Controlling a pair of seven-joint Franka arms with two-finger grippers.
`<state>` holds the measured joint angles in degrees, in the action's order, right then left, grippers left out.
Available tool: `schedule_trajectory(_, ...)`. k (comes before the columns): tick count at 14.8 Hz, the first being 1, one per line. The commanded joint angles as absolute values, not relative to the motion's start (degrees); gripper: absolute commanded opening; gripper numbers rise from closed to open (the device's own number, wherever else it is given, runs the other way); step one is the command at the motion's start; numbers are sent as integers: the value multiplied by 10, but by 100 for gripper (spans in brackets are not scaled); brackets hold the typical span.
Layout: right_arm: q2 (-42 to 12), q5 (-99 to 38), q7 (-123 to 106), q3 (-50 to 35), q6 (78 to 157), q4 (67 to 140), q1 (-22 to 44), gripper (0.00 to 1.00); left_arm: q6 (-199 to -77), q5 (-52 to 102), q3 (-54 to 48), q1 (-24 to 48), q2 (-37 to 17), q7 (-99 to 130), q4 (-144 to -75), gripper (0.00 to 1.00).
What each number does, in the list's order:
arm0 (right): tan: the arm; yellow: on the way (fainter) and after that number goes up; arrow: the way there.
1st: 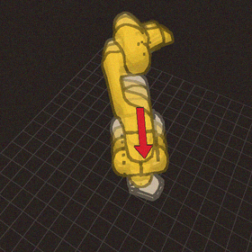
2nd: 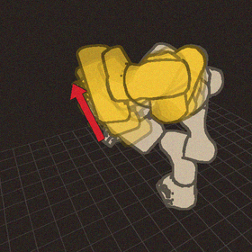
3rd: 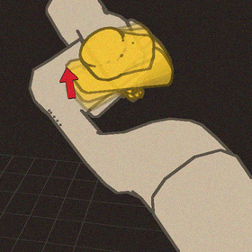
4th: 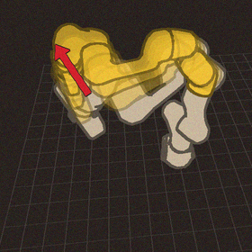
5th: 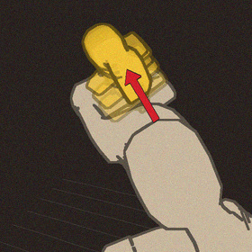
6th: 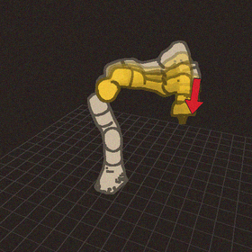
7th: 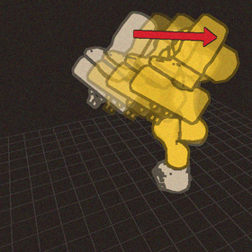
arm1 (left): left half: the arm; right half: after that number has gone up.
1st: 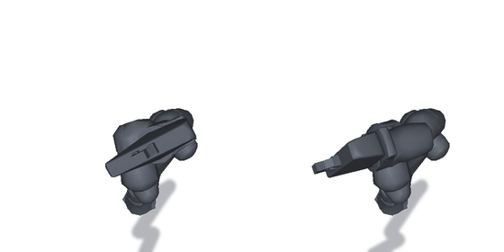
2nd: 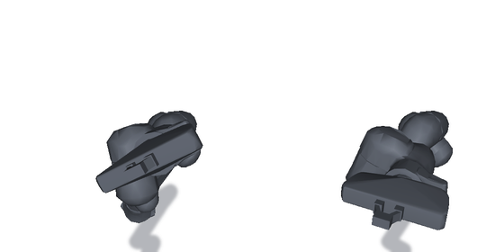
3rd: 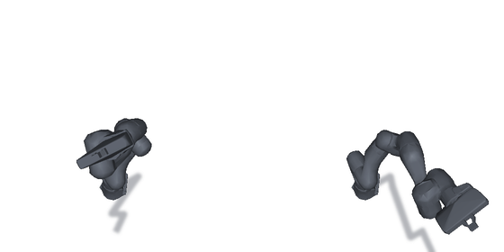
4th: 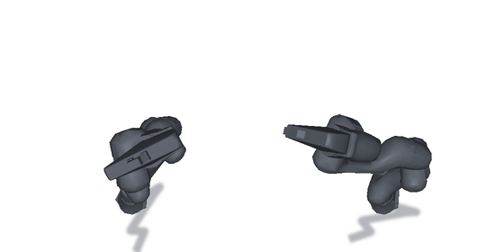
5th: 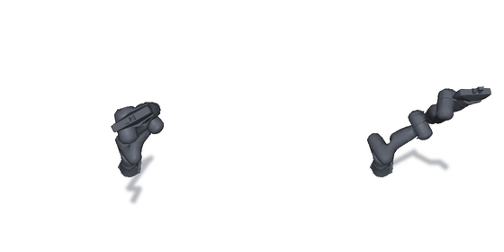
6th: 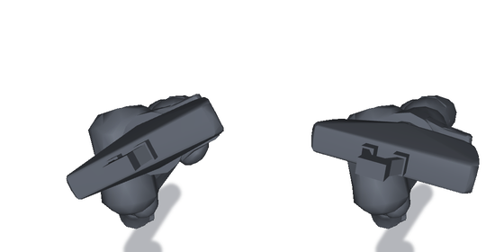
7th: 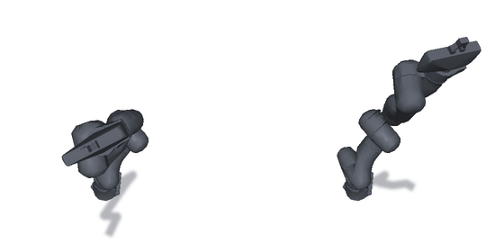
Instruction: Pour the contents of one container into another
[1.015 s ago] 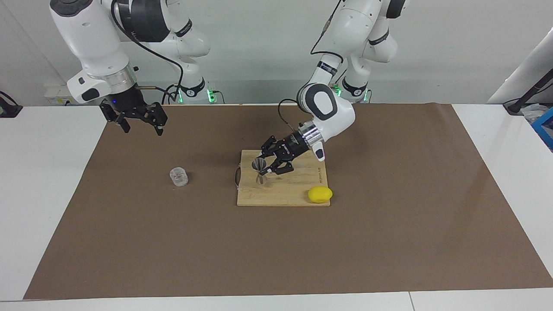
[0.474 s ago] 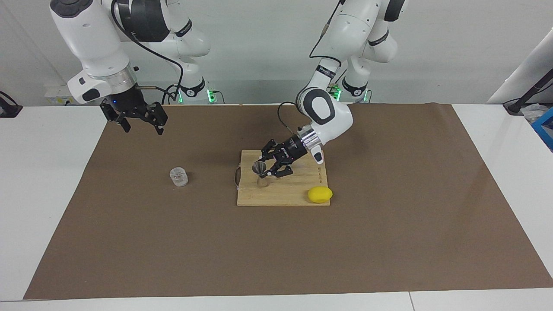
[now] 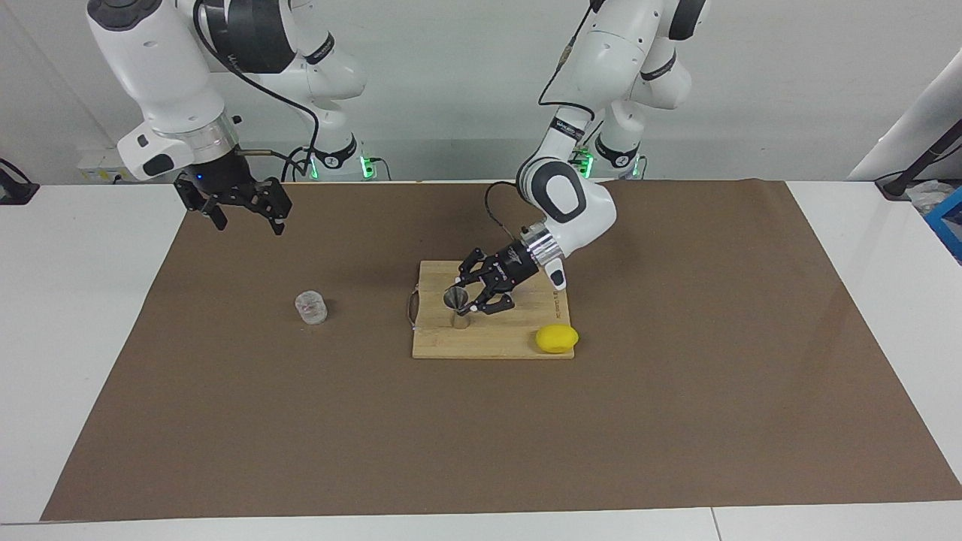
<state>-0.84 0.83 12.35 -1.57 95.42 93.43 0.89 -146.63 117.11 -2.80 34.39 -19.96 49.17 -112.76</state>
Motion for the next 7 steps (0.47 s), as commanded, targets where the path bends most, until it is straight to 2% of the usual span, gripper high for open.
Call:
schedule_trajectory(1,-7,-9,176,-18,958,938,5,100,-1458,1185,-18,349,-204,489,-1127,100)
schedule_trajectory(5,-14,-23,287,-18,972,947,5,100,-1458,1180,-16,365,-193,488,-1140,100)
schedule_trajectory(7,-15,-48,362,-18,990,967,0,100,-1459,1178,-16,367,-165,488,-1160,100)
